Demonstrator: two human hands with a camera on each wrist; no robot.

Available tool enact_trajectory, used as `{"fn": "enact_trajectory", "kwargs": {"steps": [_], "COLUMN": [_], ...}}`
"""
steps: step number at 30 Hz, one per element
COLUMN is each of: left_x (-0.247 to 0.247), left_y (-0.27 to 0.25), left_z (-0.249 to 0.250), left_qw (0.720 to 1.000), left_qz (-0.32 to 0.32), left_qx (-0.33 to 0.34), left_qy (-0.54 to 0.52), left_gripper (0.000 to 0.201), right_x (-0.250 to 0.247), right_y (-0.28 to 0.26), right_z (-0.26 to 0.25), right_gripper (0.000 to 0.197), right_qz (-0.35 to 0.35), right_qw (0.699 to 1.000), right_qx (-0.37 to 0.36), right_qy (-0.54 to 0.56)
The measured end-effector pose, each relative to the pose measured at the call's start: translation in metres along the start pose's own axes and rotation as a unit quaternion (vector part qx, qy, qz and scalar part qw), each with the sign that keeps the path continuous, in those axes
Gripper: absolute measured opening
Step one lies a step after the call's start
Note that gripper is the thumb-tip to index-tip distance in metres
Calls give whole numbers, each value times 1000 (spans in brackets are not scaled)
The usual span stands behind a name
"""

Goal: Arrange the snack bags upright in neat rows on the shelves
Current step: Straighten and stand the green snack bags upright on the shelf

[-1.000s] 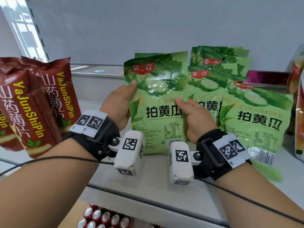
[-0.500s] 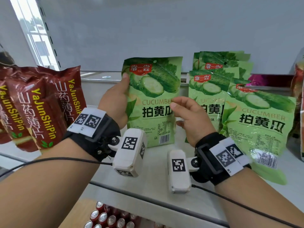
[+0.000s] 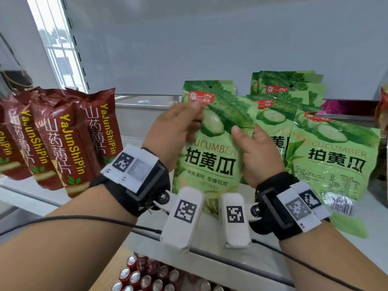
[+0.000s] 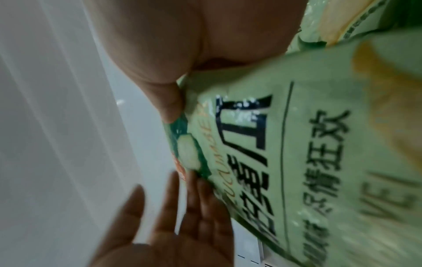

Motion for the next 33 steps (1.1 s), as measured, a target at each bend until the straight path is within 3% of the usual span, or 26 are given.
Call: {"fn": "enact_trajectory", "kwargs": {"steps": [1, 4, 7, 10, 17, 22, 33], "left_x": [-6, -16, -20, -26, -28, -25, 6], "left_y": [2, 6, 3, 1, -4, -6, -2], "left_z": [-2, -16, -19, -21, -26, -29, -26], "left_qw": [999, 997, 996, 993, 986, 984, 988], "left_qz": [33, 47, 41, 80, 131, 133, 70], "left_qx": [1, -50, -76, -72, -78, -91, -96], "left_qy": [14, 28, -1, -53, -61, -73, -102], "left_gripper": [11, 32, 9, 15, 17, 17, 12], "right_x": [-2, -1, 0, 1, -7, -11, -41], "right_y": [1, 2, 2, 1, -1, -4, -19], "right_z": [1, 5, 5, 4, 1, -8, -35], "right_gripper": [17, 17, 15, 24, 36, 36, 34], "right_qz": [1, -2, -14, -31, 92, 122, 121], "right_qw": [1000, 999, 998, 997, 992, 978, 975], "right_qx": [10, 25, 21, -3, -69, -139, -97], "right_qy": [12, 37, 54, 69, -53, -102, -157]}}
Point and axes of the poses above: each hand's wrist, its own y-axis towards the middle knuckle, its own x-axis out of the palm, z = x × y, the point moved 5 cm from there along y, towards the middle knuckle, and after that the axes turned 4 degrees about y, right-handed, at the moved point
